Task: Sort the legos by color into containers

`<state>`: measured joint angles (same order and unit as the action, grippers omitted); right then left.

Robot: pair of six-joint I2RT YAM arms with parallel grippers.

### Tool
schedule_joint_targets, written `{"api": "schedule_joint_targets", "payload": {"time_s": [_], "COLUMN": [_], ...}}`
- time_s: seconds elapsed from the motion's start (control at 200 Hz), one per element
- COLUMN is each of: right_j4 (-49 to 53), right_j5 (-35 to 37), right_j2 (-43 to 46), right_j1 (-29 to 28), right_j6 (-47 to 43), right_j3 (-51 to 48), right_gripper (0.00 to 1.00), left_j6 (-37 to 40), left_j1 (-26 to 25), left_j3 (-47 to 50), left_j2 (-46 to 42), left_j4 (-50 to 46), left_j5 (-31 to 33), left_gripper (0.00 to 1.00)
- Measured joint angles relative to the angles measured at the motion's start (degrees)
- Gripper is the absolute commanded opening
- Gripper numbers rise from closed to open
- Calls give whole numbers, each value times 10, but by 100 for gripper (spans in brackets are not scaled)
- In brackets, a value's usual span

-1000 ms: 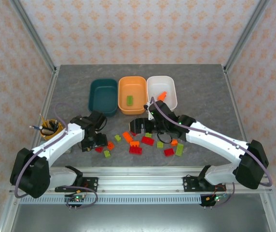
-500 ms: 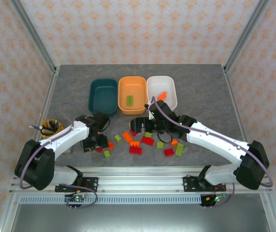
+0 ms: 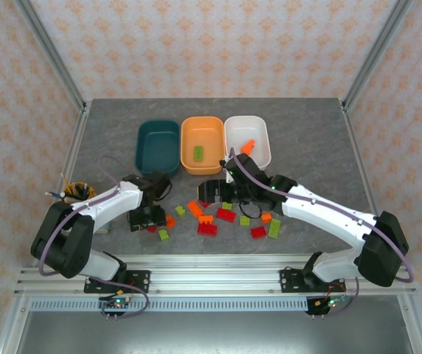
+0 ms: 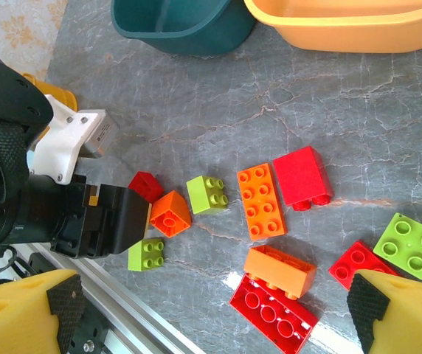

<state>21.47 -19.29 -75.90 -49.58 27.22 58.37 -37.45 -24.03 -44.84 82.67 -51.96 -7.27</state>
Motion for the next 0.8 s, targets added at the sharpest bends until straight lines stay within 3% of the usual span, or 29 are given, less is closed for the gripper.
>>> {"api": "schedule_joint_targets", "payload": {"time_s": [0.265,0.5,0.801], "right_j4": [0,0,0], "right_j5": [0,0,0], "right_j2": [-3,-6,-8], "right_j1": [0,0,0], "right_j6": [0,0,0], "right_j3": [2,6,7], "right_gripper": [94,94,94], "left_j6": [33,55,56], "left_j1": [7,20,20], "left_j3": [-31,-28,-21], "left_j2": [40,62,70], "left_j4": [11,46,63], "left_j5": [-7,-27,-33], "left_gripper": [62,42,44]}}
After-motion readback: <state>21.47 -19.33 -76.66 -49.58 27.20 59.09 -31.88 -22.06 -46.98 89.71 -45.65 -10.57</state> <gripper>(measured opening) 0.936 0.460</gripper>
